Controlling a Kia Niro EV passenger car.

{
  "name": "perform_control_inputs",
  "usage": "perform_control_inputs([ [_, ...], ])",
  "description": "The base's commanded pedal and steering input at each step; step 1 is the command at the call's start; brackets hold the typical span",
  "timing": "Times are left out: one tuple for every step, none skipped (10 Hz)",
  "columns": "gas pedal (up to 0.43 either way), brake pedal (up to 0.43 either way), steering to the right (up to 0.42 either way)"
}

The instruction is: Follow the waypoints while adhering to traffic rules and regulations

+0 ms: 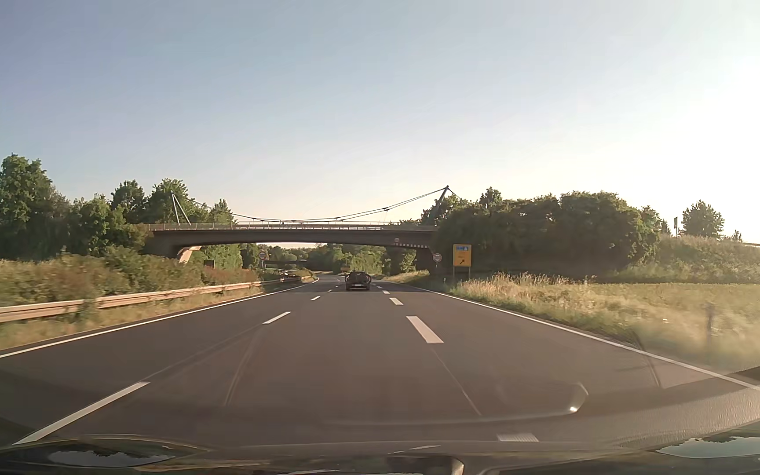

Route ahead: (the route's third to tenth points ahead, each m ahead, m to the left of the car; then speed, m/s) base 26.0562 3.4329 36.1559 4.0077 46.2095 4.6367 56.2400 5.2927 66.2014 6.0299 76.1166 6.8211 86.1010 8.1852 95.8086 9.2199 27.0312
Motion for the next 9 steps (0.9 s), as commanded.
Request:
perform_control_inputs([
  [0.130, 0.000, -0.005],
  [0.130, 0.000, -0.006],
  [0.118, 0.000, -0.006],
  [0.098, 0.000, -0.008],
  [0.087, 0.000, -0.008],
  [0.087, 0.000, -0.008],
  [0.087, 0.000, -0.008],
  [0.087, 0.000, -0.009],
  [0.087, 0.000, -0.009],
])
